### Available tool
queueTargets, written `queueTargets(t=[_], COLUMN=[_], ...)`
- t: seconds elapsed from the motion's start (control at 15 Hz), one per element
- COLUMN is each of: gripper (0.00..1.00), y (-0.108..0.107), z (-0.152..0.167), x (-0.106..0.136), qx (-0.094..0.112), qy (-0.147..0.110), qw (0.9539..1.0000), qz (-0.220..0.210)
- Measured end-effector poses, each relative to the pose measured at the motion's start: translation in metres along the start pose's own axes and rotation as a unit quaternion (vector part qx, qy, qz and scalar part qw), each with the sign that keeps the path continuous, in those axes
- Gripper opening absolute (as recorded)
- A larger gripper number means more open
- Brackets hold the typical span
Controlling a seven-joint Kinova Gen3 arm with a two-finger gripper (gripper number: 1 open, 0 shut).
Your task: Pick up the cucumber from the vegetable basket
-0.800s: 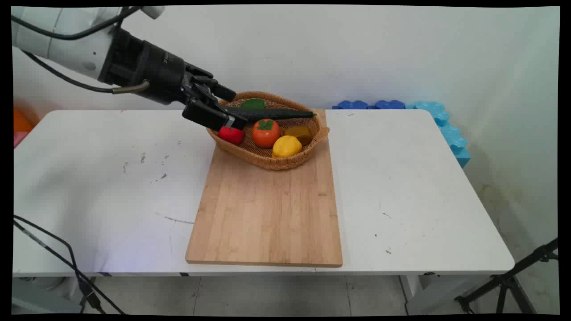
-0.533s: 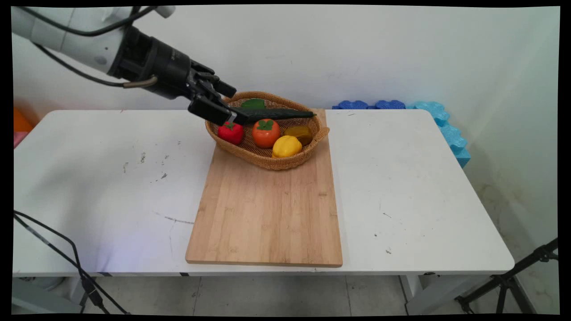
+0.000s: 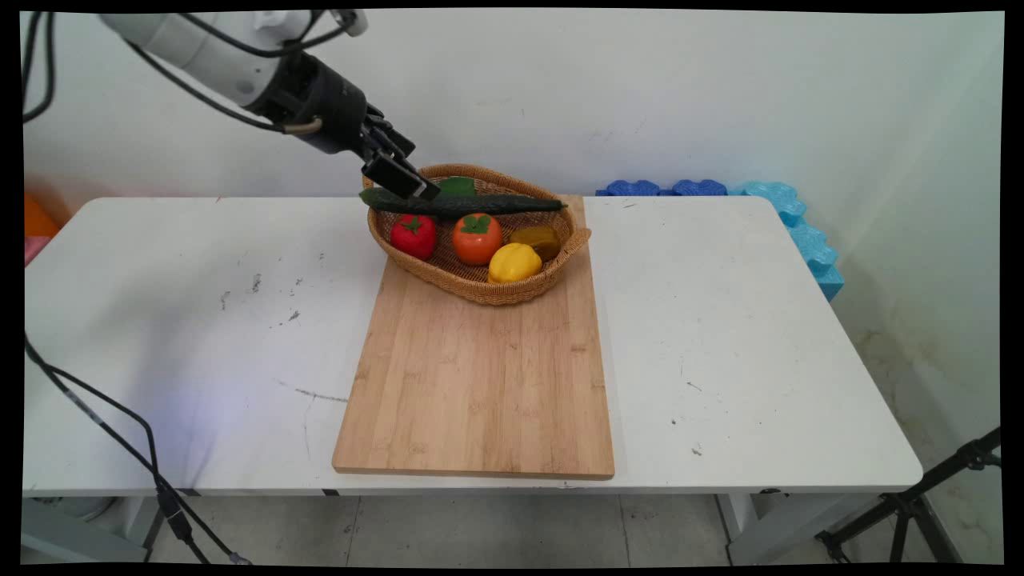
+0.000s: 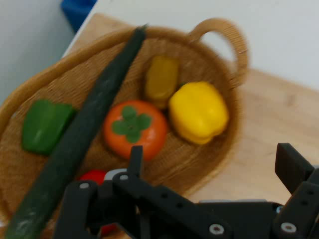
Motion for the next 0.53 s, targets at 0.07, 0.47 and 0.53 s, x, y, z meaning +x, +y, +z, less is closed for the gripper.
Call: queueTargets(t=[0.07, 0.47, 0.53], gripper=[1.00, 1.00, 1.00], y=[-0.008, -0.046, -0.052], z=[0.007, 0.048, 0.056], x=[0.002, 0.010, 0.012], qx=[0.008, 0.041, 0.044], qy=[-0.010, -0.060, -0.069], qw=[0.9999, 0.9974, 0.9966], qz=[-0.001, -0.002, 0.001])
